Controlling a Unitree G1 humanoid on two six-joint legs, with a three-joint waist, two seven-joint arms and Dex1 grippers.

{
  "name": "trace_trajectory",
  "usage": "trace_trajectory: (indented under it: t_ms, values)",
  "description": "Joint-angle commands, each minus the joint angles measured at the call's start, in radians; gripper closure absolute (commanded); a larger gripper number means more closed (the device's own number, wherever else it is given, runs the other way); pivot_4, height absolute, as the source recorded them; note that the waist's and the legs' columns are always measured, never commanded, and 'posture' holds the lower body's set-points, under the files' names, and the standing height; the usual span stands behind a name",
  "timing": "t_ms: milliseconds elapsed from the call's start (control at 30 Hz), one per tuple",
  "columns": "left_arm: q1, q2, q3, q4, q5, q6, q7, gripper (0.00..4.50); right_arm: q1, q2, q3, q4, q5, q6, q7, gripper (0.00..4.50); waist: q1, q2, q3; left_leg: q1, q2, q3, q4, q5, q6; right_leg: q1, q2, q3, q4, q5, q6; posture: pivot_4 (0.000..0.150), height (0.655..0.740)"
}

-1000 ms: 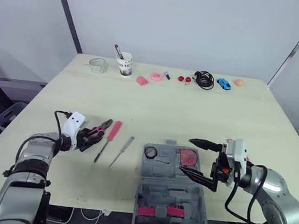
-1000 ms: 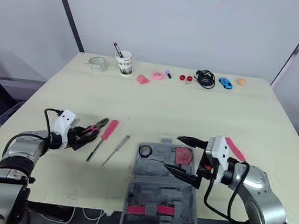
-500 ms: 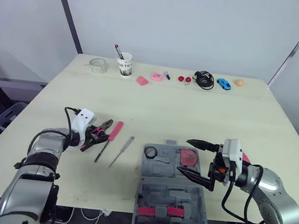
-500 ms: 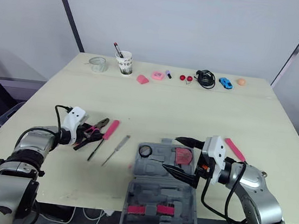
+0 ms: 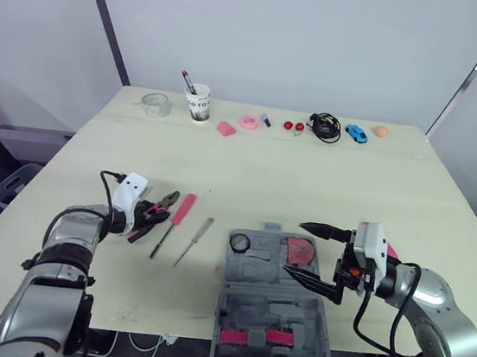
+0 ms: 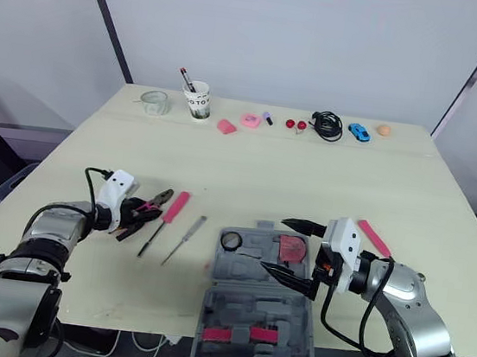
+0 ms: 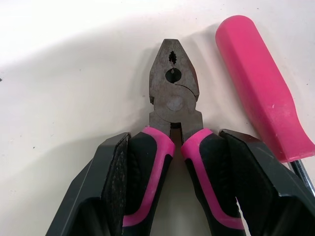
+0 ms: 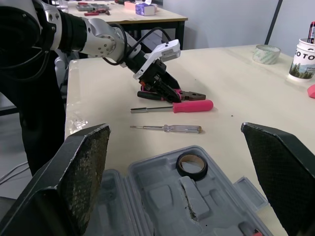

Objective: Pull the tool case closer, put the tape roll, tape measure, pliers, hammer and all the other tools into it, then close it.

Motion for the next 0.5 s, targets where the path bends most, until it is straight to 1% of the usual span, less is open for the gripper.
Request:
trace_trajectory:
  t_ms: [33, 100, 200, 300, 400, 500]
  values:
    - [0.01, 0.014, 0.007, -0.052, -0.018, -0.004, -0.042, 2.1, -0.025, 0.001, -0.013, -0.03, 0.031, 0.004, 0.007, 0.0, 0.0, 0.0, 0.0, 0.0, 0.0, 0.0, 0.0, 0.0, 0.0, 0.0, 0.0, 0.0, 0.0, 0.0, 0.0, 0.15, 0.74]
    - [0.004, 0.025, 0.001, -0.088, -0.019, -0.001, -0.074, 2.1, -0.03, -0.004, -0.012, -0.039, 0.045, 0.02, 0.015, 0.0, 0.0, 0.0, 0.0, 0.0, 0.0, 0.0, 0.0, 0.0, 0.0, 0.0, 0.0, 0.0, 0.0, 0.0, 0.0, 0.15, 0.74]
    - [-0.042, 0.07, -0.044, -0.186, -0.003, -0.009, -0.194, 2.1, -0.055, -0.016, -0.013, -0.051, 0.069, 0.061, 0.022, 0.0, 0.002, -0.004, 0.002, -0.002, 0.0, -0.001, 0.0, 0.0, 0.0, -0.001, 0.0, 0.0, 0.0, 0.0, 0.0, 0.15, 0.74]
    - [-0.094, 0.095, -0.088, -0.268, -0.006, 0.009, -0.307, 2.1, -0.09, -0.023, -0.005, -0.058, 0.057, 0.105, -0.009, 0.0, 0.003, -0.004, 0.002, -0.006, 0.0, -0.003, 0.002, 0.0, 0.0, -0.003, 0.0, -0.002, -0.001, 0.0, 0.0, 0.15, 0.74]
    - [-0.137, 0.095, -0.148, -0.374, -0.015, 0.048, -0.432, 2.1, -0.134, -0.026, 0.01, -0.059, 0.029, 0.143, -0.041, 0.0, 0.004, -0.004, 0.003, -0.008, -0.001, -0.003, 0.002, 0.0, 0.0, -0.003, 0.0, -0.002, -0.002, 0.0, -0.001, 0.15, 0.74]
    - [-0.157, 0.072, -0.202, -0.488, -0.038, 0.115, -0.525, 2.1, -0.178, -0.033, 0.023, -0.065, 0.019, 0.201, -0.071, 0.0, 0.001, -0.004, 0.003, -0.008, -0.001, -0.003, 0.002, 0.0, 0.0, -0.003, 0.0, -0.002, -0.003, -0.002, -0.003, 0.15, 0.74]
